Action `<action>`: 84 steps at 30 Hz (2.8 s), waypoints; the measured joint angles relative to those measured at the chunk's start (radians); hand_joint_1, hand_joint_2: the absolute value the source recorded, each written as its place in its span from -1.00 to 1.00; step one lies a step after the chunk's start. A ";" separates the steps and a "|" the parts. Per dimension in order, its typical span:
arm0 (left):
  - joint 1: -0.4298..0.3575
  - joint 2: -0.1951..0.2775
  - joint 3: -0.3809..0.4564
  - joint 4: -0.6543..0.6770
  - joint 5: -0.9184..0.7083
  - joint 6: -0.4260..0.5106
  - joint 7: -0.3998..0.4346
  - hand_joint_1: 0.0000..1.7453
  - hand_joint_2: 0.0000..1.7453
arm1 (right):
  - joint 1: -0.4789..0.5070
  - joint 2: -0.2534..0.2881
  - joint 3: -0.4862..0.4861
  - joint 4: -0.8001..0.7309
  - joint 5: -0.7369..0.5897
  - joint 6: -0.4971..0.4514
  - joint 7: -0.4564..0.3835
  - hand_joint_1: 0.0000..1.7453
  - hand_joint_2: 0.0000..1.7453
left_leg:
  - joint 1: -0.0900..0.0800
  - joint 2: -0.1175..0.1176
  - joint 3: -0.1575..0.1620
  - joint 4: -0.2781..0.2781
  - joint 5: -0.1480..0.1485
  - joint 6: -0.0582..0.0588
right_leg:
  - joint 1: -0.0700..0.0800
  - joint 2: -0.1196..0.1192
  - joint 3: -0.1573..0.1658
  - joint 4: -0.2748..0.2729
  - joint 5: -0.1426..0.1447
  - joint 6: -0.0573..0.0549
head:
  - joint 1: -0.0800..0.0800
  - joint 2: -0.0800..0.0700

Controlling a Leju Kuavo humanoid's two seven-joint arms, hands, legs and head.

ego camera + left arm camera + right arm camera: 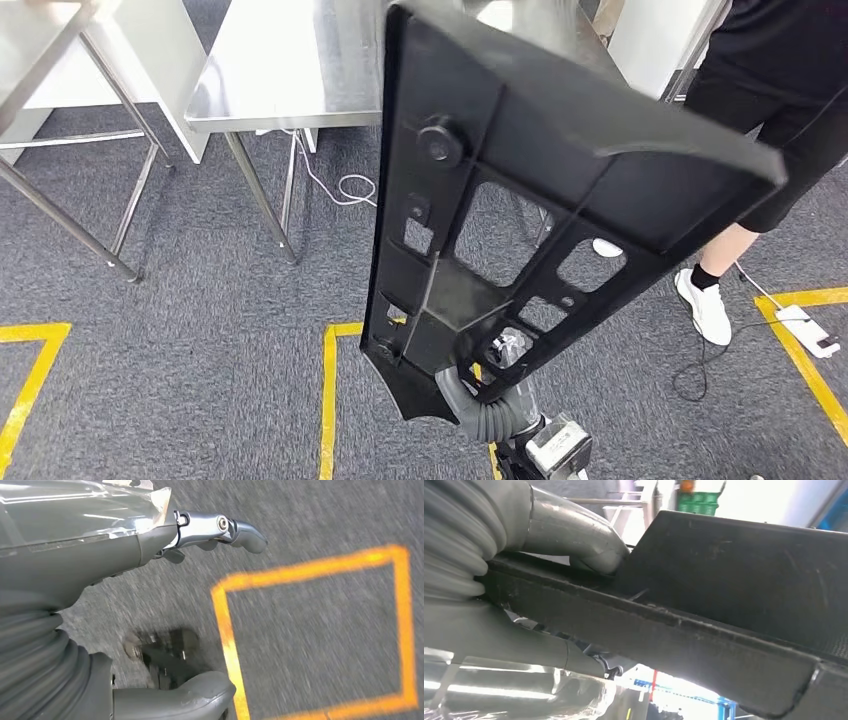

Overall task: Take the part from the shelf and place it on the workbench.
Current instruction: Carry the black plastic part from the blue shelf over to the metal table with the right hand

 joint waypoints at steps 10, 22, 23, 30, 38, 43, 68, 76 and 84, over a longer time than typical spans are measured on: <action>0.003 0.002 0.001 0.000 -0.003 0.000 0.000 -1.00 1.00 | -0.010 0.003 -0.004 0.000 -0.002 -0.006 -0.001 1.00 1.00 | 0.032 0.022 -0.102 -0.063 0.086 -0.036 | -0.013 0.004 0.102 -0.007 -0.087 0.034 | -0.005 0.000; 0.005 0.003 0.003 -0.001 -0.011 -0.003 0.000 -1.00 1.00 | -0.018 -0.007 -0.003 0.002 -0.011 -0.019 -0.003 1.00 1.00 | -0.007 0.001 0.013 -0.080 0.022 0.038 | 0.017 0.000 -0.068 0.147 -0.094 0.043 | 0.006 0.000; 0.005 0.002 0.003 -0.001 -0.011 -0.004 0.000 -1.00 1.00 | -0.018 -0.008 -0.003 0.003 -0.012 -0.022 -0.003 1.00 1.00 | -0.011 0.000 0.027 -0.081 0.011 0.038 | 0.023 -0.001 -0.059 0.097 -0.053 0.043 | 0.002 0.000; 0.005 0.000 0.005 -0.002 -0.012 -0.005 0.000 -1.00 1.00 | -0.022 -0.005 -0.002 0.002 -0.012 -0.025 -0.003 1.00 1.00 | -0.004 0.003 0.029 -0.001 0.010 0.005 | 0.020 0.001 0.025 -0.012 0.000 -0.016 | 0.002 0.000; 0.006 0.002 0.008 -0.001 -0.012 -0.002 0.000 -1.00 1.00 | -0.023 0.000 0.002 0.003 -0.013 -0.025 -0.003 1.00 1.00 | 0.033 0.012 -0.123 0.018 0.031 -0.044 | 0.003 0.009 0.096 -0.021 -0.057 -0.007 | -0.003 0.000; 0.007 0.004 0.008 -0.002 -0.012 0.002 0.000 -1.00 1.00 | -0.029 0.002 0.007 0.008 -0.011 -0.025 -0.002 1.00 1.00 | 0.029 0.015 -0.083 -0.077 0.074 -0.010 | 0.015 0.009 0.138 -0.011 -0.086 0.036 | -0.002 0.000; 0.012 0.008 0.009 -0.007 -0.008 0.013 0.000 -1.00 1.00 | -0.047 -0.006 0.033 0.047 -0.021 -0.075 -0.014 1.00 1.00 | 0.017 0.010 -0.159 0.078 0.052 -0.010 | 0.025 0.009 0.078 0.006 -0.067 -0.019 | 0.004 0.000; 0.011 0.014 0.022 -0.005 -0.001 0.017 0.000 -1.00 1.00 | -0.056 0.002 0.037 0.052 -0.011 -0.077 -0.010 1.00 1.00 | -0.011 0.007 -0.029 -0.139 0.122 0.051 | 0.027 0.007 0.109 0.041 -0.079 0.023 | 0.004 0.000; 0.011 0.009 0.026 -0.001 0.004 0.019 0.000 -1.00 1.00 | -0.053 -0.007 0.038 0.071 -0.004 -0.072 -0.004 1.00 1.00 | 0.019 -0.002 0.071 -0.146 0.041 0.007 | -0.037 -0.010 -0.064 0.071 -0.055 0.109 | 0.010 0.000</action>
